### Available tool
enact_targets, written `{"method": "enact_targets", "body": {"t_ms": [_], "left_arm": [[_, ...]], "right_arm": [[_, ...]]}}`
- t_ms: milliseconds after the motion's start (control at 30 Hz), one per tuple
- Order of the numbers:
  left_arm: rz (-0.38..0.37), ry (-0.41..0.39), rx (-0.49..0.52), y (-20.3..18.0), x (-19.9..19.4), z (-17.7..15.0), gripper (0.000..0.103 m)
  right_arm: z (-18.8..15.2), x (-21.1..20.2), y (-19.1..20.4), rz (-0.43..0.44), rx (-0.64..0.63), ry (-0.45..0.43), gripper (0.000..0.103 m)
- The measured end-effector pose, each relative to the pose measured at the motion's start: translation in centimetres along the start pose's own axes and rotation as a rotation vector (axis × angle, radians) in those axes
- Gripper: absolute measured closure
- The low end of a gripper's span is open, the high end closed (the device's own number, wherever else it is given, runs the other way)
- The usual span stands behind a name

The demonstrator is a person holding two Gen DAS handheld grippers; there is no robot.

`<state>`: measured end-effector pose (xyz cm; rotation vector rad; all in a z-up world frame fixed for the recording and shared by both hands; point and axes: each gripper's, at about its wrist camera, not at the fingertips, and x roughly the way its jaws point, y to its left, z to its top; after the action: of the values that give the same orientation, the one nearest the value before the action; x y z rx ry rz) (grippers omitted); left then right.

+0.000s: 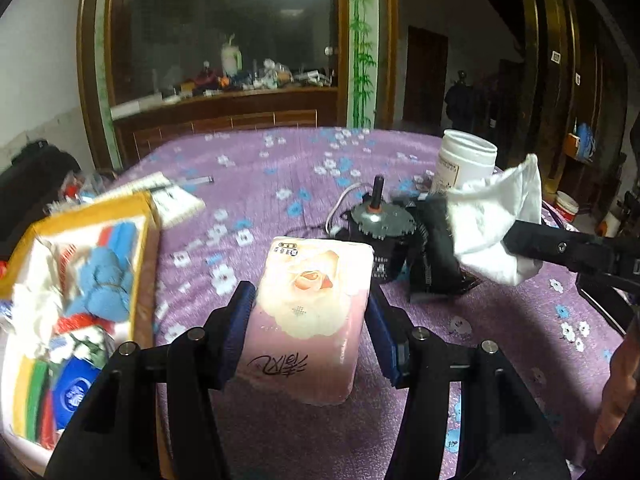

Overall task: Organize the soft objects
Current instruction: 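Lift the pink tissue pack and white cloth with both grippers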

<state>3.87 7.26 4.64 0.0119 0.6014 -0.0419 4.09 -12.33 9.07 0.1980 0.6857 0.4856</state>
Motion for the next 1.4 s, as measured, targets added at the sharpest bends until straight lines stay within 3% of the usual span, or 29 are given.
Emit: {"method": "enact_targets", "body": {"t_ms": [400, 1400], "left_arm": [[0.09, -0.067, 0.085, -0.9, -0.8, 0.0, 0.049], [0.112, -0.106, 0.087, -1.0, -1.7, 0.1, 0.049]], "right_arm": [[-0.3, 0.1, 0.5, 0.014, -0.028, -0.024, 0.088], [-0.4, -0.4, 0.8, 0.027, -0.05, -0.041, 0.088]]}}
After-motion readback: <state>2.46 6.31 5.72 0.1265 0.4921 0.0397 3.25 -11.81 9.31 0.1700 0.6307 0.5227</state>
